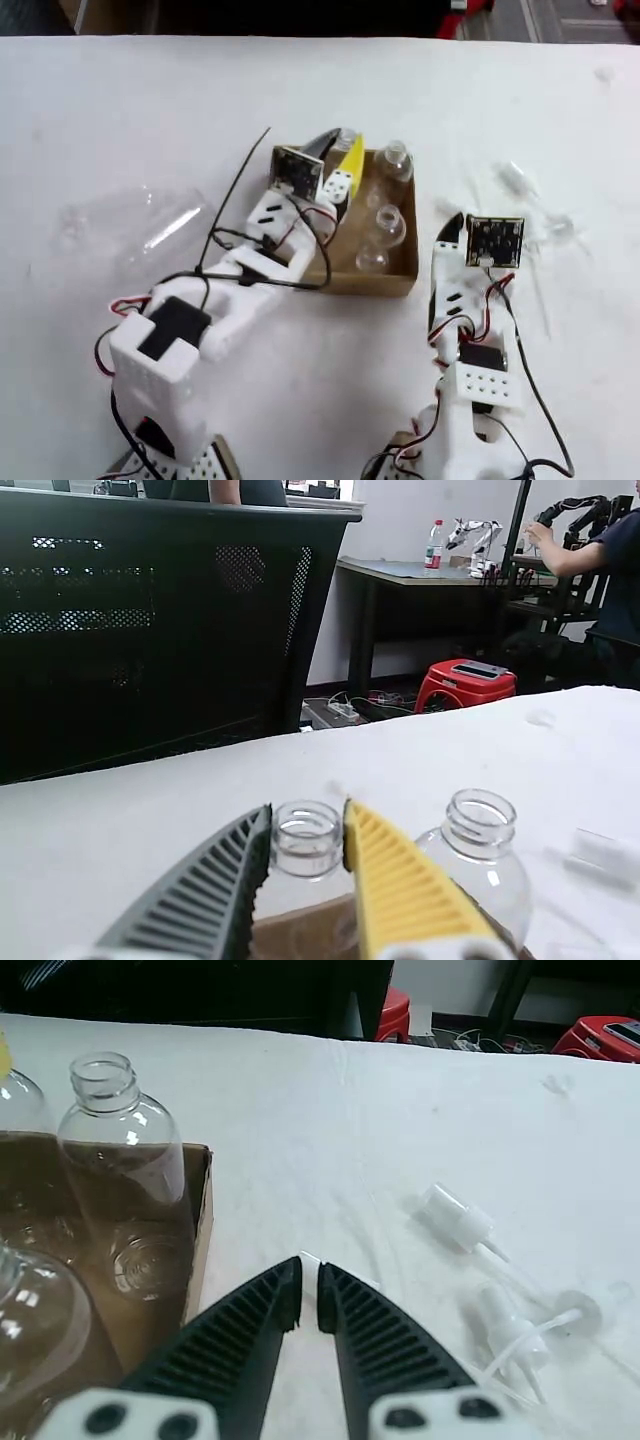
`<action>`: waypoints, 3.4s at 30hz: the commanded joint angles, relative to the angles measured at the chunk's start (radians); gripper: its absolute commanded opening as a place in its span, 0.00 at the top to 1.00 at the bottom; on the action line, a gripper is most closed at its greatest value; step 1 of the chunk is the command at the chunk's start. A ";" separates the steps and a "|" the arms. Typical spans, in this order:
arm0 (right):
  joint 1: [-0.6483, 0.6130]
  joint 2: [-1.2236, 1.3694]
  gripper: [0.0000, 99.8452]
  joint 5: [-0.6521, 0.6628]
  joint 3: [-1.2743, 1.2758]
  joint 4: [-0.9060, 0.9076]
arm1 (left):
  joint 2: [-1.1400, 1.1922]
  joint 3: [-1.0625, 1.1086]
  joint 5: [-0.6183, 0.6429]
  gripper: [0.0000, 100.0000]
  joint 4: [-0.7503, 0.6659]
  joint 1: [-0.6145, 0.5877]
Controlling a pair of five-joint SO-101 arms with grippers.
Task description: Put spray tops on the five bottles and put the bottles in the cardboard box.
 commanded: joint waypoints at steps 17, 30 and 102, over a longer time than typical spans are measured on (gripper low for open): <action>-0.010 0.004 0.98 0.011 -0.037 -0.027 | -0.065 0.021 0.015 0.95 0.011 0.005; -0.010 0.004 0.98 0.011 -0.037 -0.027 | -0.074 0.012 0.075 0.79 0.110 0.005; -0.010 0.004 0.98 0.011 -0.034 -0.024 | -0.854 -0.250 -1.039 0.78 2.173 -1.242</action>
